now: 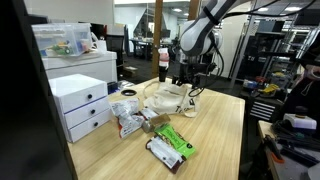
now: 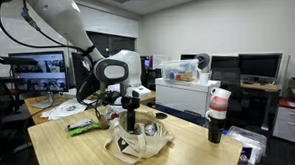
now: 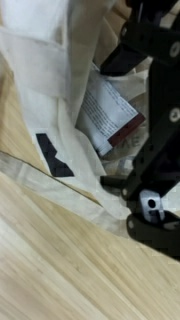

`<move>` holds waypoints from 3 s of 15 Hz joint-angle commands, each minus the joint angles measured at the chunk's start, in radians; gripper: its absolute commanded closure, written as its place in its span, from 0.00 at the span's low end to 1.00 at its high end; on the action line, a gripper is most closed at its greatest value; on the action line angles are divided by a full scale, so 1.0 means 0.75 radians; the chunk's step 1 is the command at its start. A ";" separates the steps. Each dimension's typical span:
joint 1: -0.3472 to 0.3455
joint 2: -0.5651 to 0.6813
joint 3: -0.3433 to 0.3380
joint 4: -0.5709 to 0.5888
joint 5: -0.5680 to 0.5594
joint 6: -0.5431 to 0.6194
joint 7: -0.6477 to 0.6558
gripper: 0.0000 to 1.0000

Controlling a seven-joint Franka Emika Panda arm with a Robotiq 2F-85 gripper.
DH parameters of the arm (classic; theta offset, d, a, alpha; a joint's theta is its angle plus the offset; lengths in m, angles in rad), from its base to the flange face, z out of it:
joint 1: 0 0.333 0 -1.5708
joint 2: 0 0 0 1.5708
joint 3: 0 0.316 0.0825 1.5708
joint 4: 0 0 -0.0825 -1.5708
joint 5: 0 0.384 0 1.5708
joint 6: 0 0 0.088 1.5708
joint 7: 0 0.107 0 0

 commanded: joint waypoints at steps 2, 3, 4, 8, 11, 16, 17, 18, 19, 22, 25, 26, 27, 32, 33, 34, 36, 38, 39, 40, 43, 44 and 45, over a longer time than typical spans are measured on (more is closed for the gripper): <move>-0.004 0.015 0.023 0.026 0.009 -0.015 0.002 0.35; -0.004 0.016 0.026 0.029 0.009 -0.013 0.000 0.41; -0.004 0.016 0.030 0.031 0.009 -0.011 -0.002 0.49; -0.002 0.015 0.038 0.035 0.005 -0.001 -0.002 0.78; -0.001 0.015 0.040 0.038 0.003 0.002 -0.002 0.97; -0.014 -0.062 0.041 0.002 -0.002 -0.007 -0.057 1.00; -0.019 -0.079 0.044 -0.005 0.002 -0.009 -0.072 1.00; -0.025 -0.103 0.047 -0.012 0.007 -0.013 -0.091 1.00; -0.031 -0.123 0.051 -0.016 0.013 -0.018 -0.109 1.00; -0.052 -0.203 0.055 -0.034 0.034 -0.034 -0.160 1.00; -0.068 -0.268 0.060 -0.047 0.057 -0.046 -0.192 1.00; -0.071 -0.276 0.067 -0.042 0.072 -0.063 -0.204 1.00; -0.073 -0.286 0.071 -0.039 0.089 -0.078 -0.217 1.00; -0.102 -0.321 0.103 0.026 0.277 -0.290 -0.350 1.00; -0.109 -0.326 0.104 0.045 0.320 -0.329 -0.366 1.00; -0.116 -0.335 0.100 0.064 0.357 -0.353 -0.379 1.00; -0.135 -0.364 0.093 0.107 0.439 -0.396 -0.411 1.00; -0.157 -0.396 0.088 0.138 0.531 -0.408 -0.458 1.00; -0.169 -0.413 0.085 0.150 0.587 -0.414 -0.480 1.00; -0.177 -0.423 0.081 0.163 0.633 -0.420 -0.501 1.00; -0.198 -0.481 0.064 0.183 0.761 -0.407 -0.582 1.00; -0.204 -0.498 0.056 0.185 0.819 -0.405 -0.616 1.00; -0.201 -0.499 0.048 0.195 0.841 -0.416 -0.633 1.00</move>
